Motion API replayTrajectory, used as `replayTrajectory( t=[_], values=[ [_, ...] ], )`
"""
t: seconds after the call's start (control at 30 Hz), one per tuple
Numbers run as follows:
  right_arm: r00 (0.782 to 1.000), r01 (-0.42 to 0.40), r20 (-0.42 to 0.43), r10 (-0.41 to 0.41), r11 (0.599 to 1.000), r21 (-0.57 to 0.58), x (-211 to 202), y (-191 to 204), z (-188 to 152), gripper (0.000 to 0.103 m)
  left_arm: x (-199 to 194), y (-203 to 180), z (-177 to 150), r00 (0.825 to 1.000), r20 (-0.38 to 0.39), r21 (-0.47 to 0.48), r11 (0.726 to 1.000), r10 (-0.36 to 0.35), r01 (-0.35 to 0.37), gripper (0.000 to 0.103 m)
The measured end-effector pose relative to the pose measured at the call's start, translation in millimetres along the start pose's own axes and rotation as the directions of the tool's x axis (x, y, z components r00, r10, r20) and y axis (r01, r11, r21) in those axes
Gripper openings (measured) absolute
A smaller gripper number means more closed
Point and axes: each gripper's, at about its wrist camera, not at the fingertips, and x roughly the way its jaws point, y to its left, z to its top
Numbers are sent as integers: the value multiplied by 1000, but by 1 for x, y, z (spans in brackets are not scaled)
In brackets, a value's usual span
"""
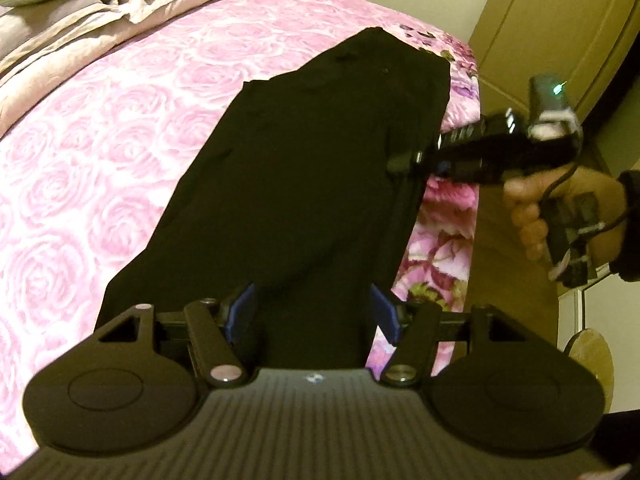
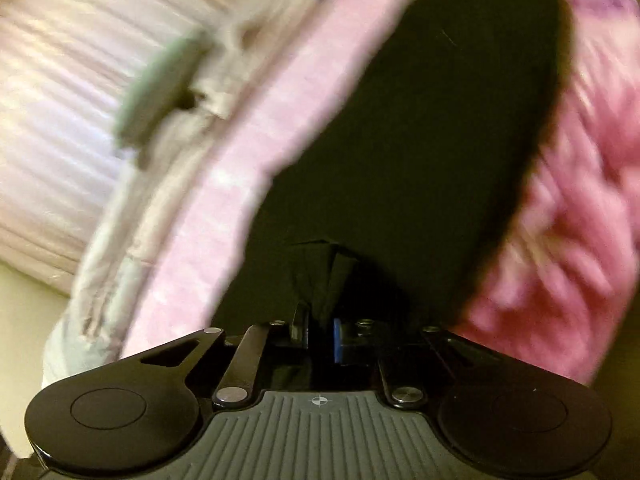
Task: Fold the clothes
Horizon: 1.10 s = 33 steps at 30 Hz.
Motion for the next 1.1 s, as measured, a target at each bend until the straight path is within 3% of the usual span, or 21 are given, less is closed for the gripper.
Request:
replayTrajectory(
  t=[0.03, 0.07, 0.17, 0.27, 0.37, 0.5, 0.67, 0.77, 0.83, 0.9, 1.0, 1.03, 1.07, 1.1],
  values=[
    [1000, 19, -17, -19, 1000, -1, 3, -5, -2, 14, 2, -1, 1, 1000, -5, 2, 1000, 0, 0, 58],
    [1000, 25, -13, -25, 1000, -3, 0, -8, -2, 25, 3, -2, 1, 1000, -9, 4, 1000, 1, -1, 58],
    [1000, 29, 12, -29, 1000, -8, -12, -11, -1, 37, 2, 2, 0, 999, -30, 16, 1000, 20, -20, 58],
    [996, 85, 42, -84, 996, -25, -30, -10, 0, 45, -2, 13, 0, 997, -53, 20, 998, 59, -58, 58],
    [986, 149, 81, -145, 988, -46, -51, -4, -1, 46, -6, 26, -2, 989, -86, 47, 992, 119, -115, 58],
    [998, 45, 53, -37, 986, -163, -52, 31, -20, 46, -10, 48, -4, 985, -93, 107, 985, 149, -138, 58],
    [994, -109, -63, 94, 944, -312, -13, 74, -69, 46, 7, 86, -9, 994, -79, 210, 976, 77, -59, 58],
    [998, -18, -60, -1, 950, -312, 10, 68, -94, 45, 26, 111, -17, 995, -87, 272, 962, 42, -16, 58],
    [999, 41, -14, -48, 949, -313, 8, 68, -106, 45, 36, 128, -22, 995, -94, 308, 951, 23, 7, 65],
    [993, 121, 29, -118, 935, -334, -3, 80, -120, 46, 33, 143, -23, 996, -83, 314, 948, -14, 40, 70],
    [990, 142, 33, -140, 915, -379, -6, 117, -141, 46, 23, 160, -26, 997, -68, 325, 944, -42, 62, 69],
    [990, 139, 30, -139, 904, -403, -7, 129, -150, 54, 18, 164, -26, 997, -65, 323, 944, -49, 68, 68],
    [991, 131, 24, -134, 890, -436, -8, 141, -161, 73, 11, 168, -27, 996, -61, 323, 943, -59, 75, 65],
    [992, 121, 21, -125, 879, -461, -11, 150, -171, 80, 5, 171, -28, 996, -57, 327, 941, -74, 88, 62]
  ],
)
